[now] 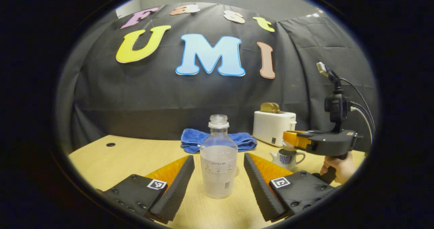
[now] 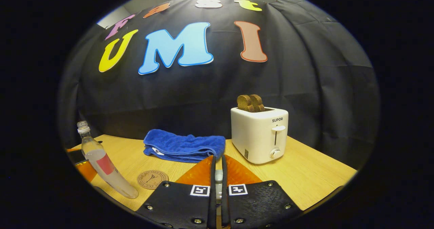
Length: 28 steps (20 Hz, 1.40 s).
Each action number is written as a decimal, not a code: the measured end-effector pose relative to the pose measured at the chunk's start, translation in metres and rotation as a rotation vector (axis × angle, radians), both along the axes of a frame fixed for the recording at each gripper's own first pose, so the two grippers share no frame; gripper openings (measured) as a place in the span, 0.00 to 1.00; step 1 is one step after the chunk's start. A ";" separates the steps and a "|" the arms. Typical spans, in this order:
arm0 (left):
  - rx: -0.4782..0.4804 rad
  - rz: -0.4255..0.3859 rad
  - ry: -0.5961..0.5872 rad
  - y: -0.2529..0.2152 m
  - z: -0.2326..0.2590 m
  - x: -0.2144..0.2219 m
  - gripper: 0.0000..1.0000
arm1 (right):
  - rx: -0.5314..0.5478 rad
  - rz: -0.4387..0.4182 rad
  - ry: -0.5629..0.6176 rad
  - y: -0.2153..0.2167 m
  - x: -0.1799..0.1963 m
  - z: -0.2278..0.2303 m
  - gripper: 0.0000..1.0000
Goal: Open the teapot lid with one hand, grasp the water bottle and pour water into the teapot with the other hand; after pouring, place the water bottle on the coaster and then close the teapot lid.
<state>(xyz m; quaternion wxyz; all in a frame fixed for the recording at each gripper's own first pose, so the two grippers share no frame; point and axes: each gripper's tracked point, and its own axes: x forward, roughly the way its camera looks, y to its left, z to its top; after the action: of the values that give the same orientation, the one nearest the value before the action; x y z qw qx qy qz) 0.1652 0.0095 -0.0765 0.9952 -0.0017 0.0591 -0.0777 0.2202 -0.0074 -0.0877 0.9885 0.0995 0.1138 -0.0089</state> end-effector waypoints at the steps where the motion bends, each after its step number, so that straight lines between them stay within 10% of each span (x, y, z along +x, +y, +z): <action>1: 0.012 -0.001 0.000 -0.001 -0.003 0.000 0.99 | -0.005 -0.004 -0.011 -0.005 -0.001 0.005 0.06; 20: 0.099 -0.018 0.046 -0.019 -0.041 0.027 0.99 | -0.014 -0.095 0.003 -0.107 -0.034 -0.018 0.06; 28: 0.173 -0.035 0.085 -0.021 -0.047 0.045 0.83 | 0.033 -0.080 -0.010 -0.106 -0.038 -0.018 0.06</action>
<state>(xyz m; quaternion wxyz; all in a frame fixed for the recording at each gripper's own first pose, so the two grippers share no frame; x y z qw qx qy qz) 0.2101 -0.0119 -0.1239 0.9868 0.0819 0.1077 -0.0895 0.1818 -0.1132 -0.1053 0.9861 0.1205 0.1049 -0.0460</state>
